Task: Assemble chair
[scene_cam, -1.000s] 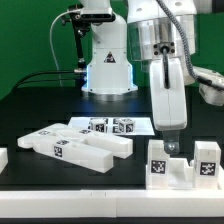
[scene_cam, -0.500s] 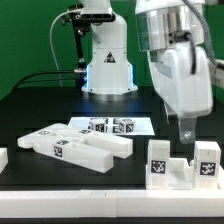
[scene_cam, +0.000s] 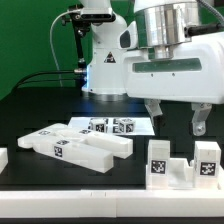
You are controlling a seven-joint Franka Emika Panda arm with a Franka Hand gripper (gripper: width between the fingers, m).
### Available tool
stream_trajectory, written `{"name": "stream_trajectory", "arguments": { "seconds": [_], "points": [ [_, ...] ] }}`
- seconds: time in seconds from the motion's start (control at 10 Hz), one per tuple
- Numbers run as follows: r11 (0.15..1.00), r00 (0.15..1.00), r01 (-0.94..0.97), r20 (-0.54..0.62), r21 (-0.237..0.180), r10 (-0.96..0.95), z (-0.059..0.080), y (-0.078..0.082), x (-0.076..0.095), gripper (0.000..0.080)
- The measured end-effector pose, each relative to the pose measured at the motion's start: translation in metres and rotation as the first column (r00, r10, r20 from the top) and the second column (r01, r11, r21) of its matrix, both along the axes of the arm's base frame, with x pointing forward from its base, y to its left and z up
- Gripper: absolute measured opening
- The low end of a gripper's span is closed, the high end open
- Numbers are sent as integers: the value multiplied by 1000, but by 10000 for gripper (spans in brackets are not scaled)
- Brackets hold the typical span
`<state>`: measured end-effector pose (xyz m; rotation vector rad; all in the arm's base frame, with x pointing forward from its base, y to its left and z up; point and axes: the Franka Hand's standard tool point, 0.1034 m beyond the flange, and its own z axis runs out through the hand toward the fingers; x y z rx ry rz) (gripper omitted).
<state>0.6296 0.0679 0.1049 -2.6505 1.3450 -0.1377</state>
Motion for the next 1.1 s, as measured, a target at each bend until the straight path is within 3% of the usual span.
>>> {"name": "stream_trajectory", "arguments": {
  "seconds": [0.2, 0.3, 0.6, 0.9, 1.1],
  "points": [
    [994, 994, -105, 10, -18, 105, 0, -1, 0, 649],
    [944, 945, -321, 46, -75, 325, -1, -4, -7, 649],
    [740, 747, -645, 48, -189, 663, -7, -12, -23, 649],
    [747, 754, -637, 50, -192, 655, -8, -13, -22, 649],
    [735, 746, -616, 89, -283, 659, -12, -19, -29, 649]
  ]
}}
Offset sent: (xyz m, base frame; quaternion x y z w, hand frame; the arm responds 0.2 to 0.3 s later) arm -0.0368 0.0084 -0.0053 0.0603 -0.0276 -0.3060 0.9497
